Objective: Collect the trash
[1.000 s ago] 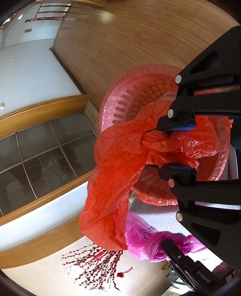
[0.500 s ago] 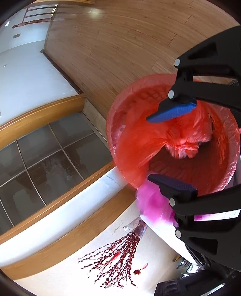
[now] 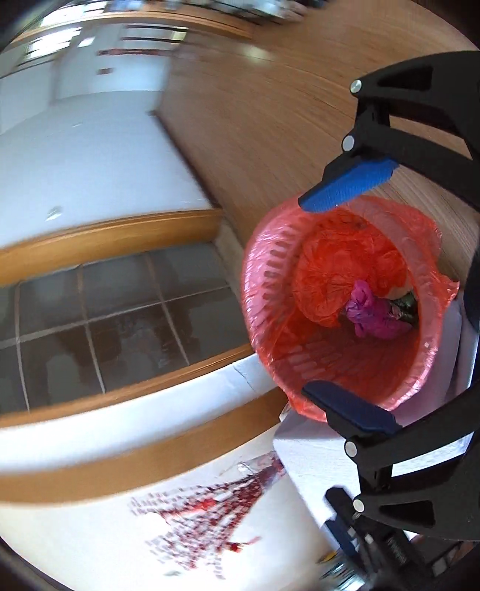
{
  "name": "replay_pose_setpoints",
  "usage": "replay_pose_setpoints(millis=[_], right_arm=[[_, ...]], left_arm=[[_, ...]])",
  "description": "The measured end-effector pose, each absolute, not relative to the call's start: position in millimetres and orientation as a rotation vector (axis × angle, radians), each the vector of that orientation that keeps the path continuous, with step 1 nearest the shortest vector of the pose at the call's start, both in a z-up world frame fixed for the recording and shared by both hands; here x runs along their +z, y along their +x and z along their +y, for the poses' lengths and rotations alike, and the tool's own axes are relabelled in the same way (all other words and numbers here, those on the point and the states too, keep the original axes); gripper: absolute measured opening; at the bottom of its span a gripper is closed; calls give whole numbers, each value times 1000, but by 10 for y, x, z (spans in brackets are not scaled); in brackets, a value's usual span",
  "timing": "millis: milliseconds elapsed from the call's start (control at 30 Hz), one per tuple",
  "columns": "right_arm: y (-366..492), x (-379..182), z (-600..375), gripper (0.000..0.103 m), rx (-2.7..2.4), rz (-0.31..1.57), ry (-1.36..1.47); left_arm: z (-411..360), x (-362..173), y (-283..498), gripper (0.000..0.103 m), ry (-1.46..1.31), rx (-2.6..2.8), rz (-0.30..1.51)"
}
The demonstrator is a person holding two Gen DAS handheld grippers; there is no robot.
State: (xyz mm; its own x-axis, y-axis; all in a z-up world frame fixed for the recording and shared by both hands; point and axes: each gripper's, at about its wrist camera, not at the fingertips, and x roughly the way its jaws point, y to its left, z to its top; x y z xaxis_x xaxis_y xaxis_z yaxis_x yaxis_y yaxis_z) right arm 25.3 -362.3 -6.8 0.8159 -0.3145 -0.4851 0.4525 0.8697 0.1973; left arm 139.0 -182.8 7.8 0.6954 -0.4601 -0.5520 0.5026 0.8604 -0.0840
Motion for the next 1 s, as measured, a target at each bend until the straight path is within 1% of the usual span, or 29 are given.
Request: replay_pose_setpoints(millis=[67, 133, 367, 667, 1000], right_arm=[[194, 10, -3411, 101, -423, 431, 242], [98, 56, -3220, 101, -420, 401, 193], [-138, 75, -2599, 101, -396, 345, 71], [-328, 50, -2179, 101, -430, 311, -26], [-467, -1, -2105, 101, -444, 330, -11]], left_arm=[[-1653, 156, 1238, 96, 92, -491, 538], [-1459, 211, 1077, 99, 109, -431, 482], [-892, 238, 657, 99, 149, -255, 395], [-454, 259, 302, 99, 92, -123, 362], [-243, 226, 96, 99, 47, -101, 373]])
